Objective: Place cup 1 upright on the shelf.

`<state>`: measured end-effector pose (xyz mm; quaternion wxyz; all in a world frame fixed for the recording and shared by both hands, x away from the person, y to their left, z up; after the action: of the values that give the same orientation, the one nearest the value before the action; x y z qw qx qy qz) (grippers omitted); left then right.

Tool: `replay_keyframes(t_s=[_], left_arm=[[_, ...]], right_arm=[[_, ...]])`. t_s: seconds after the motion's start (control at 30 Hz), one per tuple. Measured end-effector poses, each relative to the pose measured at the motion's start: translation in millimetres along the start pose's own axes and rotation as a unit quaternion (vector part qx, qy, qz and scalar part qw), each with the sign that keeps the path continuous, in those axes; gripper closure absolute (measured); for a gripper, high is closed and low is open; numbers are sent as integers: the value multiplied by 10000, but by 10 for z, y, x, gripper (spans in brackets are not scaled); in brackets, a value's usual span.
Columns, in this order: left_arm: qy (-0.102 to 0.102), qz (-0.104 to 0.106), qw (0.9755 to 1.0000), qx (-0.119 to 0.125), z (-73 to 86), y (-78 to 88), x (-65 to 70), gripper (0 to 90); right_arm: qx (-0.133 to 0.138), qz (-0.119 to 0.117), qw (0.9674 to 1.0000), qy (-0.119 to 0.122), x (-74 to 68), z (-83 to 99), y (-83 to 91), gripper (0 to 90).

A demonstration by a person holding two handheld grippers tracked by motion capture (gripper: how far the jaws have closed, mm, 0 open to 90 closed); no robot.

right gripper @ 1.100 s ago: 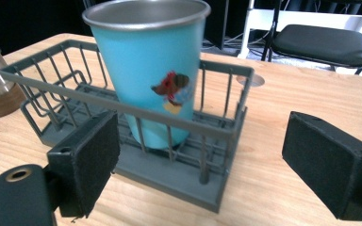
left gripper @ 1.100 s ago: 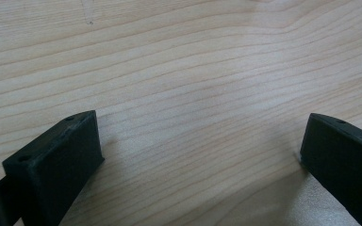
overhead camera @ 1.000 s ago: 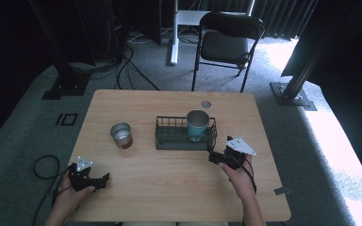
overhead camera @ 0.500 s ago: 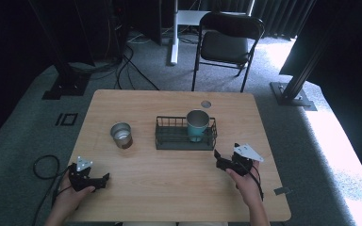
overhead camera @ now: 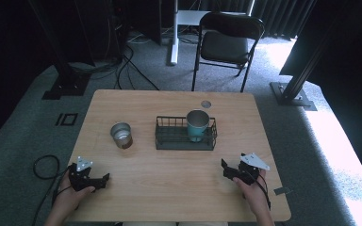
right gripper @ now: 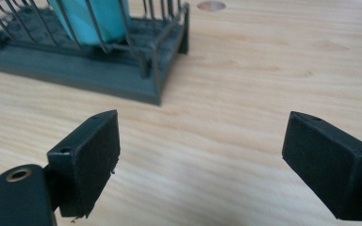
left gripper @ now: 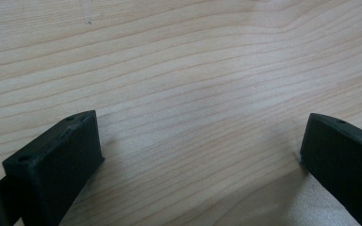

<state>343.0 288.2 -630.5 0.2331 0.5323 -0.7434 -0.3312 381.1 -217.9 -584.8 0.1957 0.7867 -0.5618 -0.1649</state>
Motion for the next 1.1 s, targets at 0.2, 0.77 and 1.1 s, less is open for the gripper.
replay_keyframes(t_s=[0.2, 0.77, 1.1], left_arm=[[-37, 35, 10000, 6, 8, 8, 1, 3], [-51, 47, 10000, 9, 12, 11, 2, 3], [-51, 48, 10000, 9, 12, 11, 2, 3]], right_arm=[[-160, 134, 9998, -63, 171, 160, 128, 116], [-684, 143, 9976, -36, 401, 461, 299, 116], [-1149, -32, 9932, 175, 385, 593, 269, 116]])
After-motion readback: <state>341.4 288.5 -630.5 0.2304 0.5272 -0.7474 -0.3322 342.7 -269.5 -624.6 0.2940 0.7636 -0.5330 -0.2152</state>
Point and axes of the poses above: each handheld gripper's, and its own axes: y roughly backward along the jaws, z roughly out of its underside, x roughly to its right, the point moved 10 cm from there along -y, roughly forward along the jaws, and after that the axes turned 1 degree about -x, right-handed, at the moved point
